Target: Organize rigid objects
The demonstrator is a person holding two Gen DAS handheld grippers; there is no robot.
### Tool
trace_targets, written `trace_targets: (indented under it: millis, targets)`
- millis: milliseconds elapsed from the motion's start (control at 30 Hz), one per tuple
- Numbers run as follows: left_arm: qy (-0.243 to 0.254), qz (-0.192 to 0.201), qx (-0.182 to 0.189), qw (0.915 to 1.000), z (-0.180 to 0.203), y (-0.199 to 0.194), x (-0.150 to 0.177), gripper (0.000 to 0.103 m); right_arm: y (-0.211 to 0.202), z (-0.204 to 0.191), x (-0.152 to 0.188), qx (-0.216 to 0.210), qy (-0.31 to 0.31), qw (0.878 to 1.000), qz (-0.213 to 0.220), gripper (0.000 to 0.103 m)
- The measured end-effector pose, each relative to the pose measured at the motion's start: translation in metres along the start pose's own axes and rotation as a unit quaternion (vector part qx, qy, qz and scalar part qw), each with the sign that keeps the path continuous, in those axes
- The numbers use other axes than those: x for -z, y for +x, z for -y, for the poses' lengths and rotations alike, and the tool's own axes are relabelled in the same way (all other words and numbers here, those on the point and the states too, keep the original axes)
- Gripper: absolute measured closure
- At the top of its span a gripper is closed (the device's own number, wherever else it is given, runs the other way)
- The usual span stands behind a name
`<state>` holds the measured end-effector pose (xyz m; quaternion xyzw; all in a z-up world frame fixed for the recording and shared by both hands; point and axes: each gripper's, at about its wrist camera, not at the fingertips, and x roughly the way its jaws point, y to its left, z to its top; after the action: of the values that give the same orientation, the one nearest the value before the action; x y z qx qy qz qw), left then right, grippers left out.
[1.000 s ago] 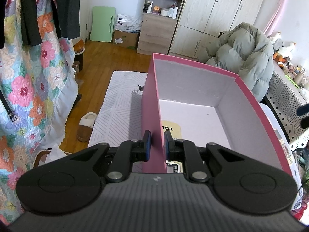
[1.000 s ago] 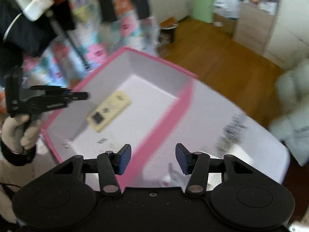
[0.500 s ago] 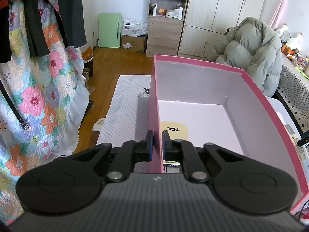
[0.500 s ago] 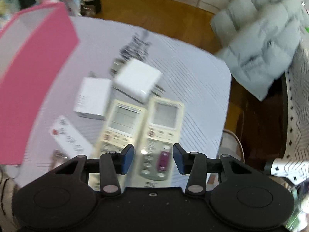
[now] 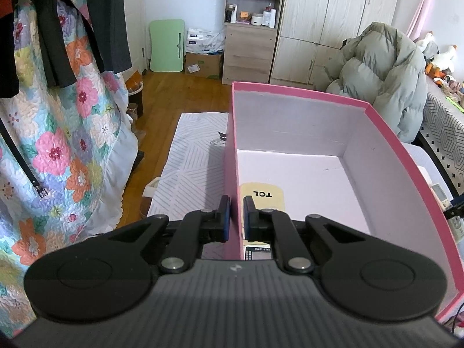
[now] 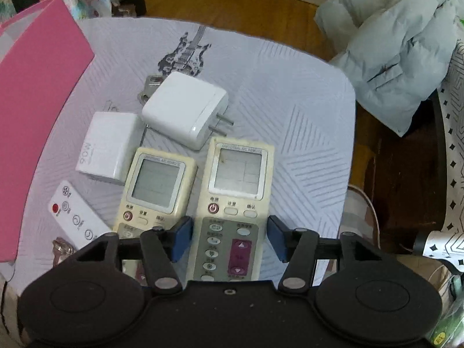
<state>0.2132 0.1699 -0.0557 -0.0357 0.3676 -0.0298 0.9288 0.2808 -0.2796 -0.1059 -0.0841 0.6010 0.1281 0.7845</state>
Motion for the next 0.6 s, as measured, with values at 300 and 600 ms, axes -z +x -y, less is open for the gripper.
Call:
trace_targets:
  millis: [300, 600]
  targets:
    - [-0.002, 0.003, -0.001, 1.0000, -0.001, -0.001, -0.001, 0.096, 0.004, 0.004, 0.006, -0.022, -0.001, 1.000, 0.016, 0.037]
    - [-0.001, 0.006, -0.014, 0.9999, 0.003, -0.002, 0.000, 0.098, -0.024, -0.006, 0.016, -0.006, 0.013, 0.994, 0.105, 0.045]
